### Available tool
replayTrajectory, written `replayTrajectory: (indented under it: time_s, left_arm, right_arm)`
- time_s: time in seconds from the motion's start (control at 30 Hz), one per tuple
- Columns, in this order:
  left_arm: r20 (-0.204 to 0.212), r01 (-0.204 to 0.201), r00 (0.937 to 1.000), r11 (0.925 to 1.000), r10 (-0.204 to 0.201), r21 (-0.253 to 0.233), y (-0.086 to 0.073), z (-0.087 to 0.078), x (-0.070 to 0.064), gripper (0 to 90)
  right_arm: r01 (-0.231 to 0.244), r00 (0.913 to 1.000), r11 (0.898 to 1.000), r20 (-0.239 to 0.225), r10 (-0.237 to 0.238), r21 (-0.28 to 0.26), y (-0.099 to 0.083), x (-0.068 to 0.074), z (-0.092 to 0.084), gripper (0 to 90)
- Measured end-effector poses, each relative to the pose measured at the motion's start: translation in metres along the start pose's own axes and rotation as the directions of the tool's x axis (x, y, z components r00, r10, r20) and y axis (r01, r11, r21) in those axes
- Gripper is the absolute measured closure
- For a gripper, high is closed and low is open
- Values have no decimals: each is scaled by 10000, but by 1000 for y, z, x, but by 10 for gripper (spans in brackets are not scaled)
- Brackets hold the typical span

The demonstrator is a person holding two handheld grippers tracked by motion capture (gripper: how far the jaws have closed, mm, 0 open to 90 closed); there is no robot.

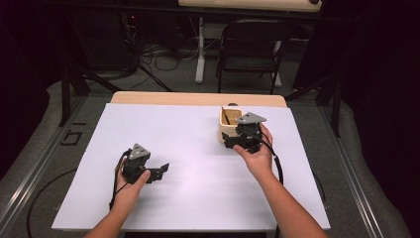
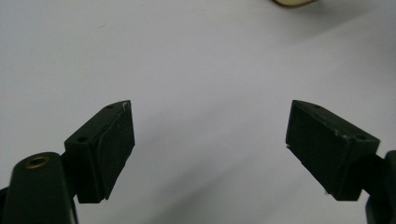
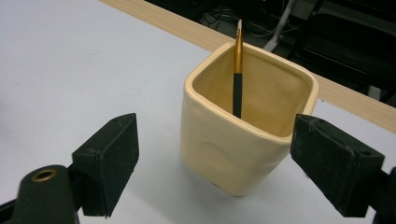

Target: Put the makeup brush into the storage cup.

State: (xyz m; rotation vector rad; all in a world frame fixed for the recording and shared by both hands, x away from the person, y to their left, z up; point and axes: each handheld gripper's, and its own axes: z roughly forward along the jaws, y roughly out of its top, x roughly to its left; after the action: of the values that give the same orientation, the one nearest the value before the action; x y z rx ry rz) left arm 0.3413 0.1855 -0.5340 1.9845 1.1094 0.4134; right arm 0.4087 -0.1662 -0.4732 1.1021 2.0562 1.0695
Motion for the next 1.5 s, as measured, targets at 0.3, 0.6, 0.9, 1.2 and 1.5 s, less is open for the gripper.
replayTrajectory:
  time_s: [0.3,0.6,0.9,1.2,1.5]
  left_arm:
    - [-1,26,10000,10000,-26,-40,0,0,0,158]
    - [15,13,10000,10000,-13,-38,0,0,0,158]
    - [10,-24,10000,10000,24,-77,0,-1,-1,158]
    - [25,16,10000,9999,-16,-105,0,-2,-1,158]
    - [25,-12,10000,10000,12,-96,0,-1,-2,158]
  right_arm:
    - [287,9996,9996,3,-287,-70,-7,7,-8,151]
    - [322,9995,9993,-61,-323,-186,-18,13,-20,151]
    - [203,9998,9995,-47,-204,-262,-36,15,-36,151]
    - [166,9998,9994,83,-163,-307,-58,15,-51,151]
    - [-75,9999,9993,103,79,-365,-75,15,-62,152]
